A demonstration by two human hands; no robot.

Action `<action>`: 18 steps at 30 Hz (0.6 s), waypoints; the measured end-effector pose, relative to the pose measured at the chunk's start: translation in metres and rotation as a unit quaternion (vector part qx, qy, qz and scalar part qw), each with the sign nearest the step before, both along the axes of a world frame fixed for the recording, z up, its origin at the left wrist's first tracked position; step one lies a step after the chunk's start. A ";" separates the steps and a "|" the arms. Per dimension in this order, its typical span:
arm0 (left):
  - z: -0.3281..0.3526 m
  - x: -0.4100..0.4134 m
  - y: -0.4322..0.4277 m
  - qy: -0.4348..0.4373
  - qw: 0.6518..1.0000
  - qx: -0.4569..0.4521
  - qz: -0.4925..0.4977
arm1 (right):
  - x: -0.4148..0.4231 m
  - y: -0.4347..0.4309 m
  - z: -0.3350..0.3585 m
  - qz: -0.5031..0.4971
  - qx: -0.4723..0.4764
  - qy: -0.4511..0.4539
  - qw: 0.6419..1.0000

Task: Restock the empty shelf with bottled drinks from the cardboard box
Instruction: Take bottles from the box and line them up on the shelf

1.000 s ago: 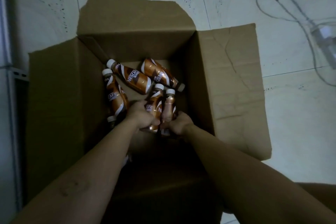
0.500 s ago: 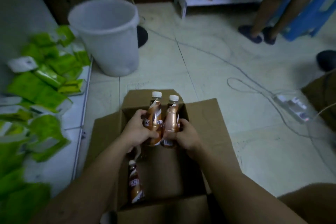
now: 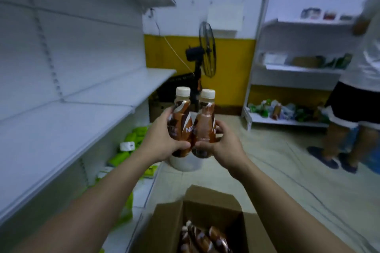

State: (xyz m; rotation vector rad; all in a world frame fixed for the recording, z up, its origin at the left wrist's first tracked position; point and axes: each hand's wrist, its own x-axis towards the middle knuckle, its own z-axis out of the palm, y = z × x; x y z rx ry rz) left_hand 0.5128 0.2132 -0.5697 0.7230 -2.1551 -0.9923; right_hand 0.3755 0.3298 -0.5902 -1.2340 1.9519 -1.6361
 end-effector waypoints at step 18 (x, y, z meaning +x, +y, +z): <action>0.064 0.333 -0.037 -0.112 0.904 -0.048 0.410 | 0.299 -0.173 0.052 0.320 0.022 0.032 0.947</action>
